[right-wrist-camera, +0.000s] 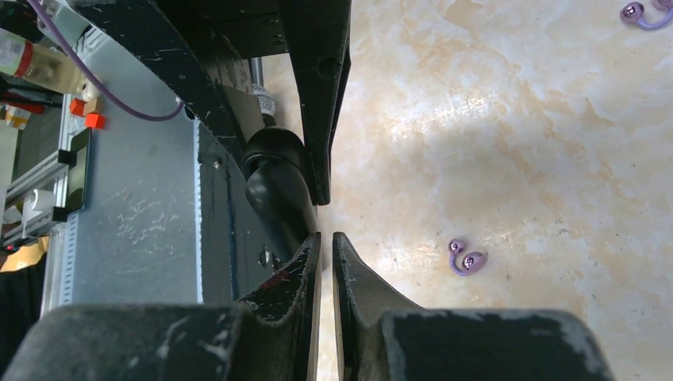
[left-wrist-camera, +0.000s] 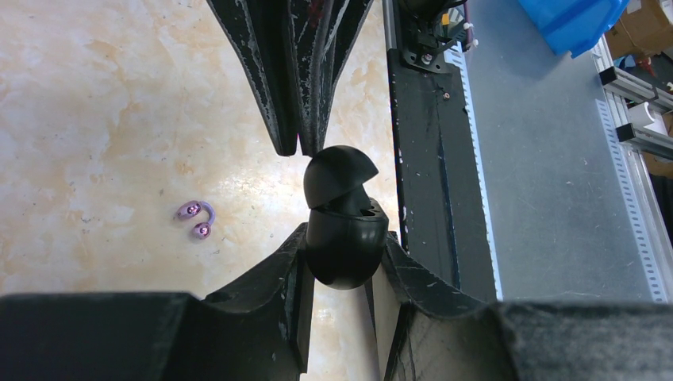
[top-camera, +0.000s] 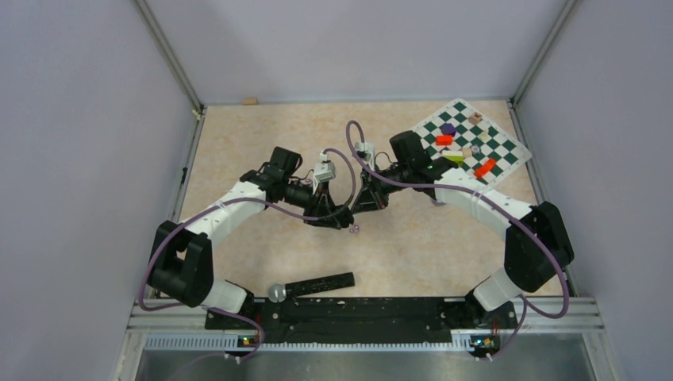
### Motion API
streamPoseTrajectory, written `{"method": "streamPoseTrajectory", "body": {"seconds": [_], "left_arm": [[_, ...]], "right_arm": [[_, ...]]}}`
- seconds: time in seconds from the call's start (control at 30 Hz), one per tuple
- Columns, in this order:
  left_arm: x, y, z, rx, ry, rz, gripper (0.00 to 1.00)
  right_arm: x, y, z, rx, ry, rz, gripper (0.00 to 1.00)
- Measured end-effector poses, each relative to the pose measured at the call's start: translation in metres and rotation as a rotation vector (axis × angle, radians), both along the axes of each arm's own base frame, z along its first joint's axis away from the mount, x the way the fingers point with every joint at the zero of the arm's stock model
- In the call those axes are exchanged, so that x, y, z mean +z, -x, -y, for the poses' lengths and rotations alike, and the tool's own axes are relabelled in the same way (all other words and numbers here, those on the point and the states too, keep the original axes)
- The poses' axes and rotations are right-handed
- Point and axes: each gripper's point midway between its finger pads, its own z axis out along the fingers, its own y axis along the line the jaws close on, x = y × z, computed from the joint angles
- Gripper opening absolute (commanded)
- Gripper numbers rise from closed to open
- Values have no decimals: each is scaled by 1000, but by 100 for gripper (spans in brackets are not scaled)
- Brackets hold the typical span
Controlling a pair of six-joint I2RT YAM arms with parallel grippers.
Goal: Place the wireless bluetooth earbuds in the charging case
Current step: Close the charging case, then place the charging case at the center of the board.
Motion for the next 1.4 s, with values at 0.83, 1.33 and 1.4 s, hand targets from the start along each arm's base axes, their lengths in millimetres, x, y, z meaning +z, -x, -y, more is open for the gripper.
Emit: {"method": "streamPoseTrajectory", "body": {"seconds": [0.83,1.33,1.4], "left_arm": [[-1,-1,0,4,-5,1,0],[1,-21,-1,105,-52,65,0],[-3,-30,-3,149,-87,74,0]], "right_arm": [[-4,3,3,5,18,-8,33],[60,-125,129,-673,95,371,99],[67,-137,157,-792,100,422,99]]}}
